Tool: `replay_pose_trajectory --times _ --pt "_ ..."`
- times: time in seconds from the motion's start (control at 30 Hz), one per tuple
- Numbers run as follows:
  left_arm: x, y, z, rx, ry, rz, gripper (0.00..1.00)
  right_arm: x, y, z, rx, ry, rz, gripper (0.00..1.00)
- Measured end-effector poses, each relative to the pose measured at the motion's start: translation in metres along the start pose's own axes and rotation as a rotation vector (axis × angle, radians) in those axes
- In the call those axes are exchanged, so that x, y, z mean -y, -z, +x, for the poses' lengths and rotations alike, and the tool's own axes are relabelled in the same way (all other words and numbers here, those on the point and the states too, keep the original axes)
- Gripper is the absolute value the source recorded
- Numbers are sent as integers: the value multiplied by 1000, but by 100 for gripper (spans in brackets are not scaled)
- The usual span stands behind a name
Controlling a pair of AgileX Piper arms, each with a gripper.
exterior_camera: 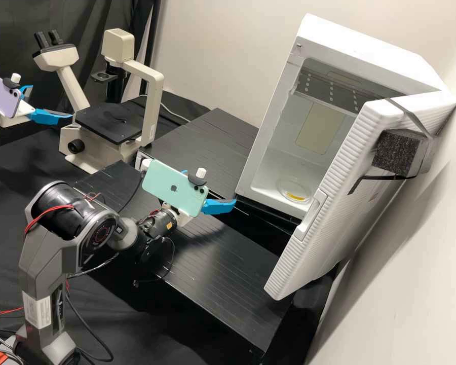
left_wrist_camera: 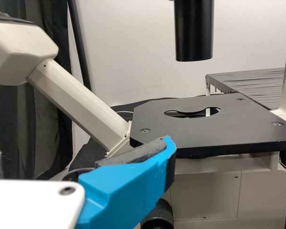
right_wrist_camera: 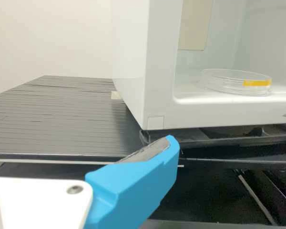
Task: Take out the petri dish and place it under the microscope.
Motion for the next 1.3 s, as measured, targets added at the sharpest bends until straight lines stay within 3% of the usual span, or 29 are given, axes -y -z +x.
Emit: replay_pose_trajectory --times 0.4,0.53,0.83,1.0,1.3 --pt "0 0 0 0 0 0 100 -4 -6 -5 10 -17 -5 100" --pt "0 0 0 0 0 0 100 -23 -19 -21 26 -88 -17 100" --pt "0 0 0 0 0 0 100 -71 -45 -41 46 -276 29 100" --pt "0 0 0 0 0 0 100 -87 -54 -29 62 -323 20 100" --pt "0 0 0 0 0 0 100 -108 -63 10 70 -330 7 100"
